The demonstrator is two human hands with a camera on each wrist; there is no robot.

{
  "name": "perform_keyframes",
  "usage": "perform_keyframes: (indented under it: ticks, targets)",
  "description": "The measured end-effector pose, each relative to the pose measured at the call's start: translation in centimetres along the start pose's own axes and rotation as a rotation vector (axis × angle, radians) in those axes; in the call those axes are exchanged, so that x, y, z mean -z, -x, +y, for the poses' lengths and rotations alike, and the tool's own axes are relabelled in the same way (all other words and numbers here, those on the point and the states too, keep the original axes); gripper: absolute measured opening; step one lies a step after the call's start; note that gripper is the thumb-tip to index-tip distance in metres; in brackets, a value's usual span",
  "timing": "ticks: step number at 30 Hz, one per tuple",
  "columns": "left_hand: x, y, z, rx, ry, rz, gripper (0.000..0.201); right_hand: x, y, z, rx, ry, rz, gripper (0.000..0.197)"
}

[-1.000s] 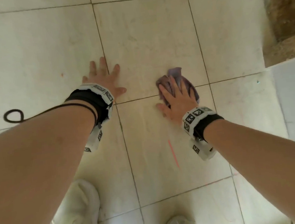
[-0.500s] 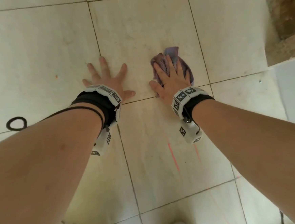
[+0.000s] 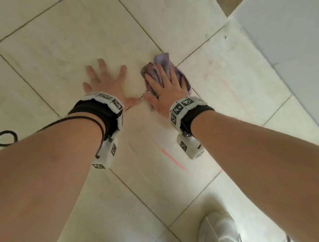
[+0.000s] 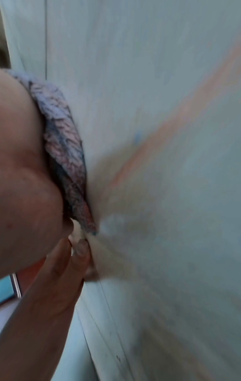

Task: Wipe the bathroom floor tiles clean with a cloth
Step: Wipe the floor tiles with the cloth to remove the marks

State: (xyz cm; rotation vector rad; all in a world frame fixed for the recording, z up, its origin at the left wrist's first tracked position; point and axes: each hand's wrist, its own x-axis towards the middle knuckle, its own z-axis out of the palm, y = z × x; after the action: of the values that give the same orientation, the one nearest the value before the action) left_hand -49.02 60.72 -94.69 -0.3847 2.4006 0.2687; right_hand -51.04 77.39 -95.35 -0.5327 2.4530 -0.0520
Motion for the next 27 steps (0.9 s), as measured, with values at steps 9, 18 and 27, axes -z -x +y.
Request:
perform_keyframes:
  ticks: [9, 18, 27]
  targets:
    - [1.1, -2.7, 8.5, -0.119, -0.059, -0.052, 0.112, 0.8, 1.6, 8.8, -0.423, -0.286, 0.065, 0.066]
    - [1.8, -3.1, 9.8, -0.085, -0.146, -0.039, 0.120, -3.6, 9.5, 11.6, -0.383, -0.221, 0.033, 0.067]
    - [1.4, -3.3, 9.2, -0.102, -0.163, -0.008, 0.119, -2.1, 5.7, 7.8, -0.360, -0.270, 0.087, 0.072]
